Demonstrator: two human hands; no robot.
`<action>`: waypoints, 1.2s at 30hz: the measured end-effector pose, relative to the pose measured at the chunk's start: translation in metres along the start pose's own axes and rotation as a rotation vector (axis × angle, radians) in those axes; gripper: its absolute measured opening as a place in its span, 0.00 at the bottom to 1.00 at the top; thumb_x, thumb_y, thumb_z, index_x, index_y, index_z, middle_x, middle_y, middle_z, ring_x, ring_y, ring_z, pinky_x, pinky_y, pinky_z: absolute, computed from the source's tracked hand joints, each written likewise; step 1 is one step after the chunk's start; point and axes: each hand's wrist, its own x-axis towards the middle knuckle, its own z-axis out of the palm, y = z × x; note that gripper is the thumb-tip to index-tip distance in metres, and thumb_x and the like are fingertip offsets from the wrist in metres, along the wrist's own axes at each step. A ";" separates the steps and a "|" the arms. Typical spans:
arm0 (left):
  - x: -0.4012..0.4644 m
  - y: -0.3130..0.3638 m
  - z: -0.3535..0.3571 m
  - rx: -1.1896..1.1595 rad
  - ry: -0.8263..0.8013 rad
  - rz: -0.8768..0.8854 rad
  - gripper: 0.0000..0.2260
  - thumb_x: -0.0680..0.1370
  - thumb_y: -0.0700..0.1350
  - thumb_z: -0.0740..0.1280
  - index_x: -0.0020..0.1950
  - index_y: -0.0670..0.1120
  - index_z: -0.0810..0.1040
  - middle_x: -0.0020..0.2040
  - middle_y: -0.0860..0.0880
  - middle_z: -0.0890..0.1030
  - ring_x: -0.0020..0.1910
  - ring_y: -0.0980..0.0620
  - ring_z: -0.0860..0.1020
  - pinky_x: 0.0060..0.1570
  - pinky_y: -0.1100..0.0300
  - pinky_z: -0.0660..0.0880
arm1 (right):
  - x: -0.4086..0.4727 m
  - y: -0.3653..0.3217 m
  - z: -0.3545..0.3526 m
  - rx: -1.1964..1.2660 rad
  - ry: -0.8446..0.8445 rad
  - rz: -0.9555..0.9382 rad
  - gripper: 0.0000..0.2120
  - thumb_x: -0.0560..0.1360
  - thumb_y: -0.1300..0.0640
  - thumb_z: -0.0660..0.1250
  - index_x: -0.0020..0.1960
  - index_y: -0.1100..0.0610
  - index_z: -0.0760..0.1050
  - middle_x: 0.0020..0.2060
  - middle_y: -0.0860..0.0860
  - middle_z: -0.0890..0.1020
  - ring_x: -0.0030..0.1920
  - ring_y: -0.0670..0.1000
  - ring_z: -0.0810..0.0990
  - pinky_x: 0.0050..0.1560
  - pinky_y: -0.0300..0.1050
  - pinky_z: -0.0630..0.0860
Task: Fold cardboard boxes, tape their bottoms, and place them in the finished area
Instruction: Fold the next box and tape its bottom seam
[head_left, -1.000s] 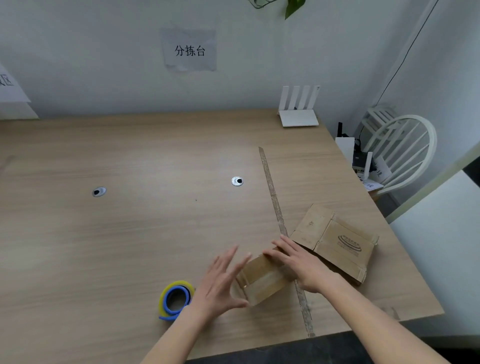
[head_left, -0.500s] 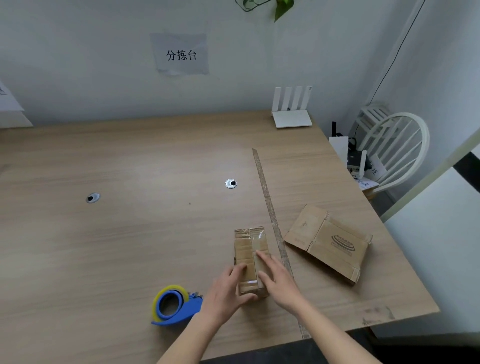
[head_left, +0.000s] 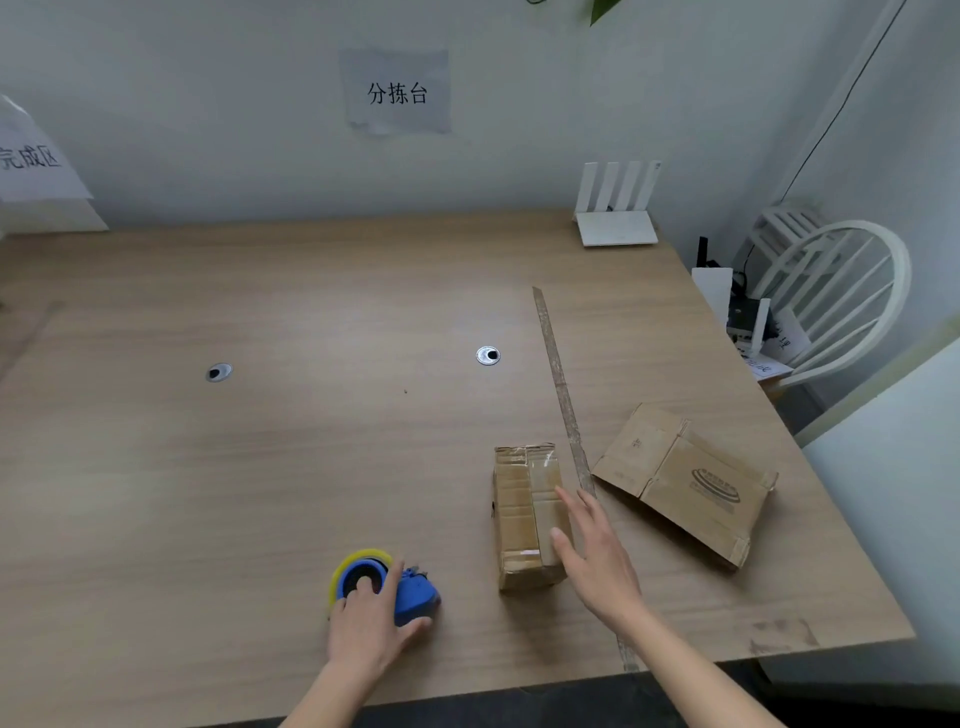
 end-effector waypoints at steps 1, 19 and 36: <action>0.002 -0.001 0.005 0.004 -0.021 -0.003 0.41 0.75 0.74 0.57 0.82 0.60 0.47 0.62 0.48 0.74 0.57 0.50 0.77 0.61 0.56 0.70 | -0.001 0.000 0.001 -0.006 0.007 0.006 0.26 0.83 0.47 0.60 0.78 0.36 0.56 0.80 0.42 0.54 0.79 0.46 0.55 0.74 0.50 0.63; -0.012 -0.010 -0.168 -0.572 0.245 0.430 0.30 0.69 0.68 0.70 0.70 0.64 0.71 0.62 0.66 0.77 0.59 0.64 0.75 0.57 0.61 0.74 | 0.008 -0.171 0.008 0.467 -0.379 -0.127 0.14 0.85 0.57 0.58 0.61 0.53 0.82 0.57 0.49 0.84 0.61 0.49 0.81 0.65 0.43 0.76; -0.022 0.033 -0.264 -0.291 0.270 0.636 0.28 0.70 0.75 0.59 0.66 0.65 0.64 0.50 0.59 0.83 0.39 0.58 0.76 0.37 0.65 0.69 | -0.010 -0.194 -0.071 0.478 -0.070 -0.067 0.04 0.78 0.56 0.71 0.49 0.52 0.86 0.41 0.51 0.88 0.44 0.51 0.87 0.45 0.41 0.83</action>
